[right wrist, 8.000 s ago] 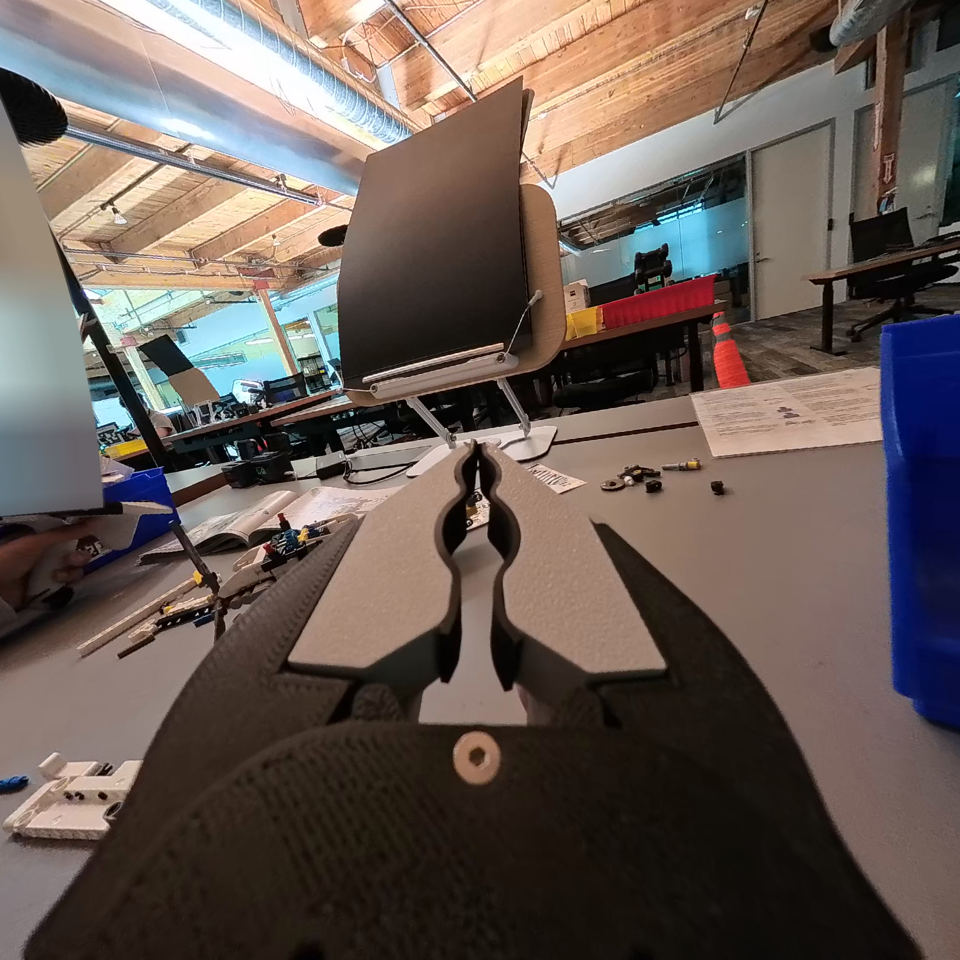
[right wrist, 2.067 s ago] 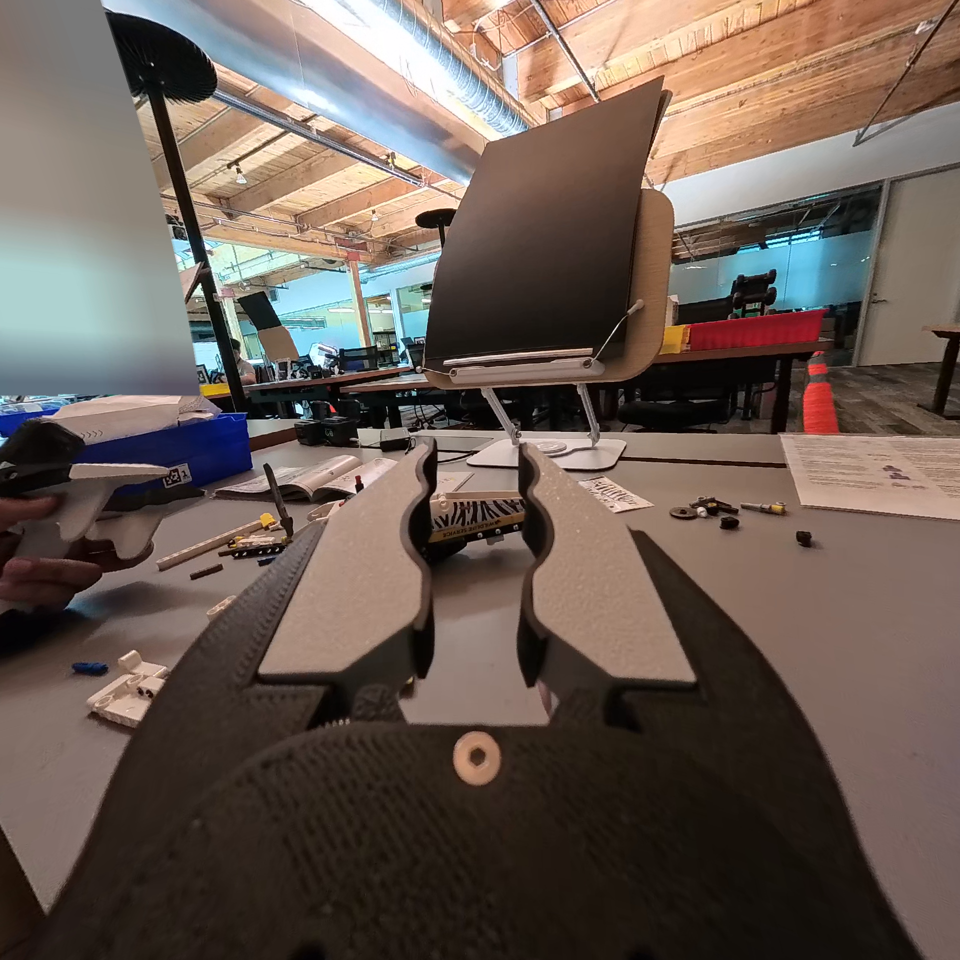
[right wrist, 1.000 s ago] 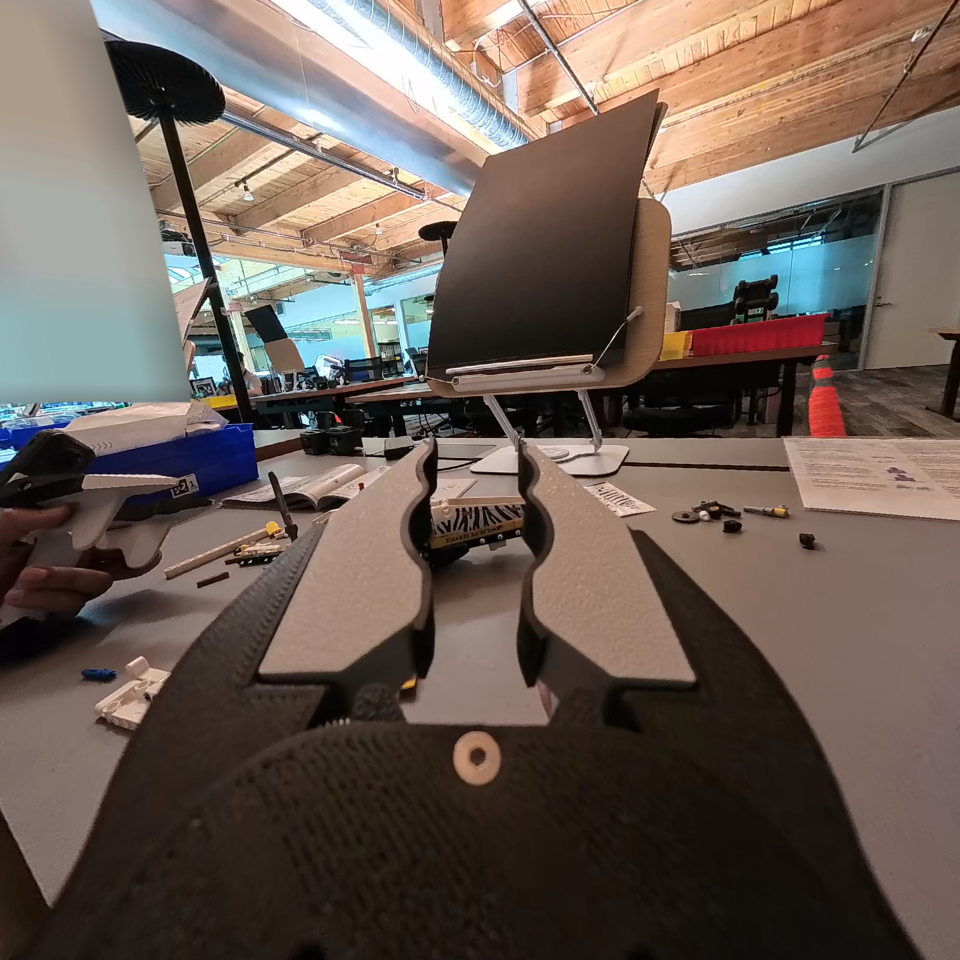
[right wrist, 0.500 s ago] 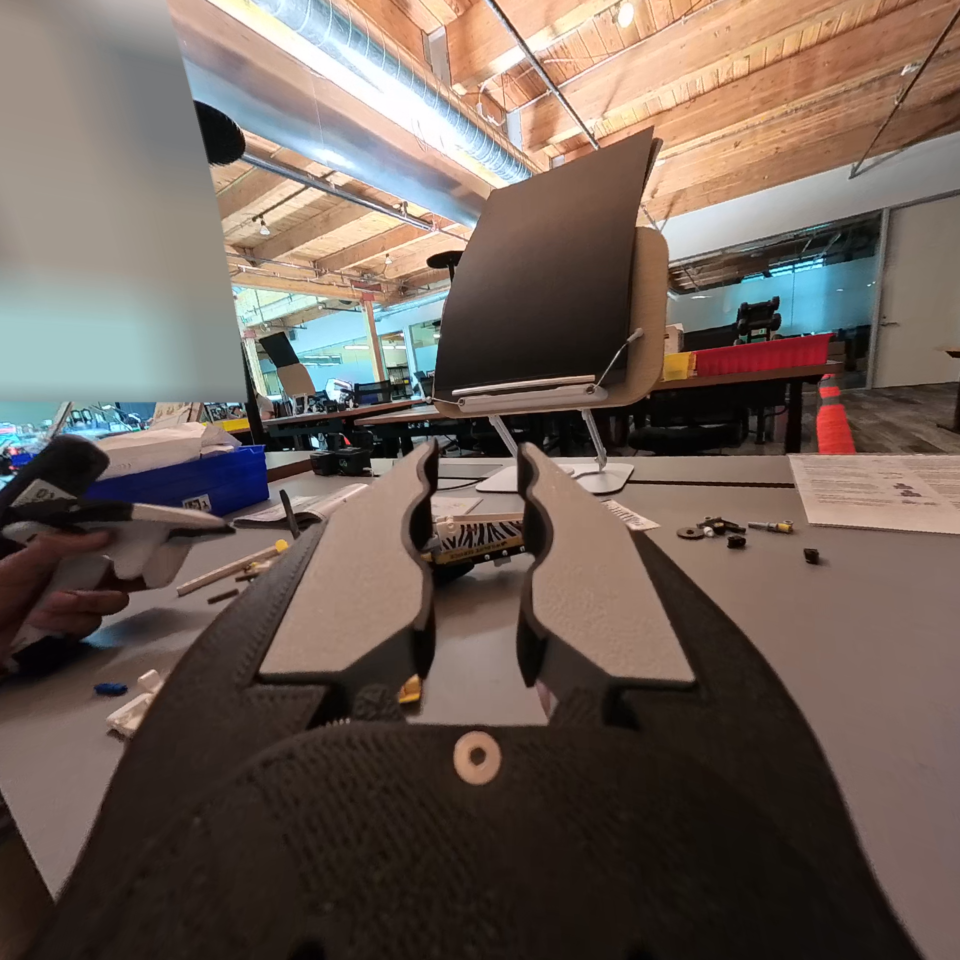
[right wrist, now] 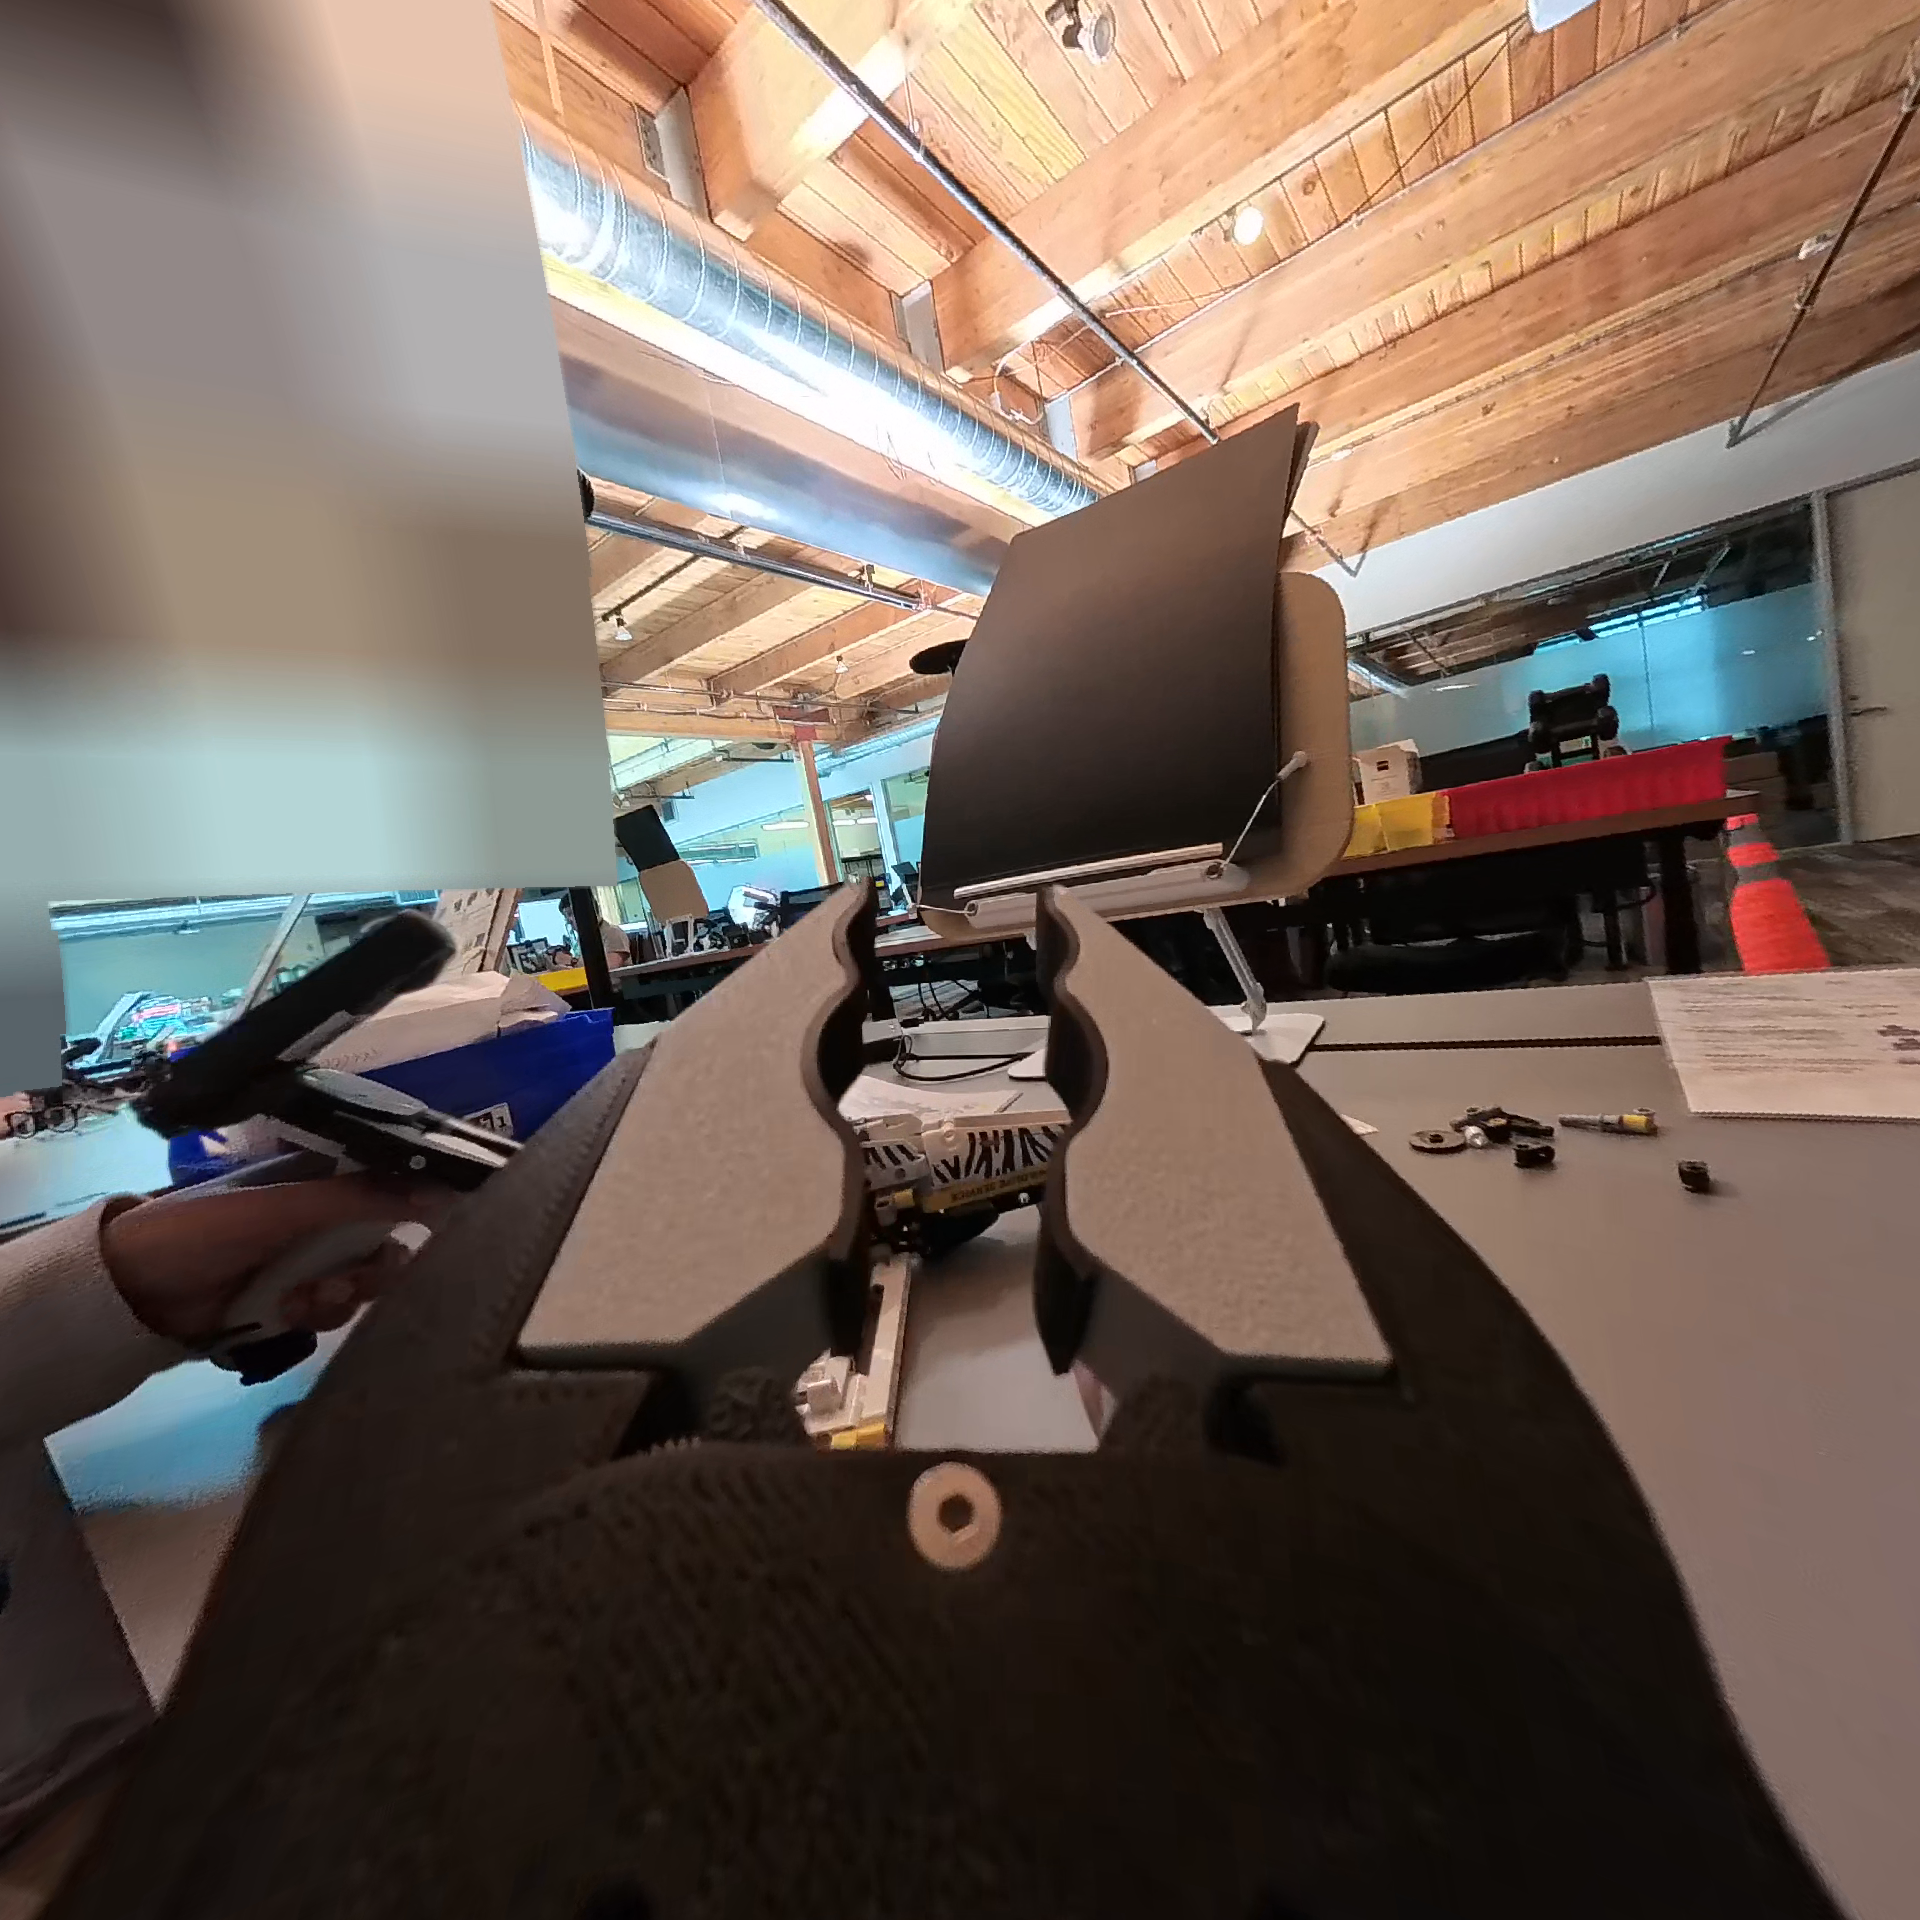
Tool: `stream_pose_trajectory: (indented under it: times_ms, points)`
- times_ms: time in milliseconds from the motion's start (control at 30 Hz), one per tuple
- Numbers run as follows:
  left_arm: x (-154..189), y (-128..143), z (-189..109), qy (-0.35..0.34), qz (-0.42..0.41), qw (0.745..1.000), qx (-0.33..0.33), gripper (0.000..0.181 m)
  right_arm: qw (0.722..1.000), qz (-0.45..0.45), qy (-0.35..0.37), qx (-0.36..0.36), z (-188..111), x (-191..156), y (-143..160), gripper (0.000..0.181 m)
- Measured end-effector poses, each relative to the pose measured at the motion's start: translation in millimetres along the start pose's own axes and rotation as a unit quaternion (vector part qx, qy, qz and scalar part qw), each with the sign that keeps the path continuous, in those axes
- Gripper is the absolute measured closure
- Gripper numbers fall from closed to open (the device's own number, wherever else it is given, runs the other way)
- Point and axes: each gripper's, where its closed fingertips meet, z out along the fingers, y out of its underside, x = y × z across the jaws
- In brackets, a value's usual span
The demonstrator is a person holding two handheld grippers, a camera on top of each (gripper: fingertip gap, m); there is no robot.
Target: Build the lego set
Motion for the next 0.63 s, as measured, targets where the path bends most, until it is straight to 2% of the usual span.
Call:
stream_pose_trajectory:
  times_ms: [33,100,200,233,333,467,533,567,600,633]
  points:
    - [2,4,4,0.013,-0.008,1.000,-0.017,0.157,1.000,0.000,-0.001,0.001,0,-1,0,0.153]
    - [-5,11,15,0.002,-0.023,0.999,-0.045,0.163,1.000,-0.001,-0.002,0.003,0,-1,-1,0.153]
    - [-7,12,18,0.002,-0.027,0.998,-0.050,0.168,1.000,-0.002,-0.004,0.008,-2,-2,-3,0.154]
    - [-4,13,17,0.012,-0.028,0.998,-0.053,0.174,1.000,-0.002,-0.003,0.011,-2,-2,-4,0.154]
    - [1,14,15,0.042,-0.054,0.996,-0.050,0.176,1.000,0.000,-0.003,0.013,-3,-2,-4,0.153]
    - [16,-7,-1,0.125,-0.131,0.983,0.025,0.177,1.000,-0.007,-0.006,0.008,-2,-4,-3,0.152]
    - [30,-32,-20,0.209,-0.200,0.953,0.094,0.177,1.000,-0.018,-0.003,-0.002,1,-9,0,0.152]
    - [39,-46,-34,0.266,-0.247,0.923,0.129,0.177,1.000,-0.014,0.000,-0.012,4,-13,4,0.152]
    - [49,-60,-51,0.333,-0.302,0.878,0.162,0.177,1.000,0.004,-0.007,-0.018,9,-23,8,0.150]
    - [57,-74,-71,0.404,-0.361,0.818,0.194,0.177,0.999,0.024,-0.030,-0.021,17,-40,12,0.145]
